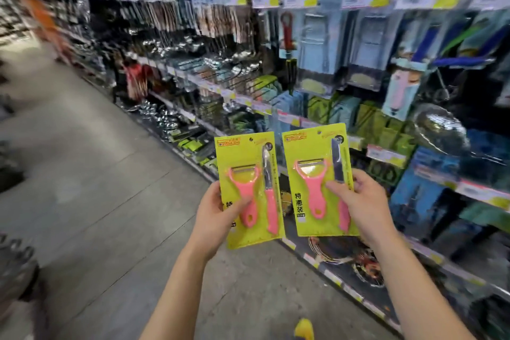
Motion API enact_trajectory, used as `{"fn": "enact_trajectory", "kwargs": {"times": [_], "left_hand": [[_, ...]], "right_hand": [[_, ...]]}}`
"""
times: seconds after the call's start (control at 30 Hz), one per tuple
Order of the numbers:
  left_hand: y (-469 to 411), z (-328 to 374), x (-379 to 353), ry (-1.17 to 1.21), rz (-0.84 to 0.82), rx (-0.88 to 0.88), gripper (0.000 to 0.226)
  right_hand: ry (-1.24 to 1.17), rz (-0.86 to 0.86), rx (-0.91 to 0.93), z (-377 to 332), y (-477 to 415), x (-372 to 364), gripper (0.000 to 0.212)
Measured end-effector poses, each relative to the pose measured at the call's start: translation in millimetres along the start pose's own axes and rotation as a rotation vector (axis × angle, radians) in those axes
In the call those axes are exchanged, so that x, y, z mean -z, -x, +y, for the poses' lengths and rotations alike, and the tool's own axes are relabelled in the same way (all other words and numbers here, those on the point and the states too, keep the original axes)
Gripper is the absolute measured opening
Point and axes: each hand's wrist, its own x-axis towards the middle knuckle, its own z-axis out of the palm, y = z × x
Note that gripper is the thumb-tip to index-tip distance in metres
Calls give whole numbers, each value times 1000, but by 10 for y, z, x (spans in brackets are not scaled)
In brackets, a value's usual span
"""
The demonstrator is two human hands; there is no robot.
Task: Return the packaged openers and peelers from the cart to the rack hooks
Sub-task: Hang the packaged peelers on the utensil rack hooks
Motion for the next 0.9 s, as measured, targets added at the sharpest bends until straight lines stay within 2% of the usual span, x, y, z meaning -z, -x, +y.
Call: {"fn": "enact_trajectory", "kwargs": {"times": [0.13, 0.23, 0.47, 0.7, 0.9], "left_hand": [[-555, -62, 190, -1, 48, 25, 42], [-1012, -44, 357, -3, 68, 53, 40], [-1948, -82, 771, 13, 108, 103, 36], [-2887, -274, 1431, 46, -75, 72, 43], [-3608, -379, 2212, 7, -239, 50, 40]], "right_hand": [[46, -39, 60, 14, -579, -501, 18], [37, -69, 66, 50, -1032, -842, 21], [-62, -17, -42, 305, -1835, -1508, 13], [-151, 109, -121, 429, -2242, -2282, 15], [-177, 241, -173, 581, -2254, -3236, 29]]}}
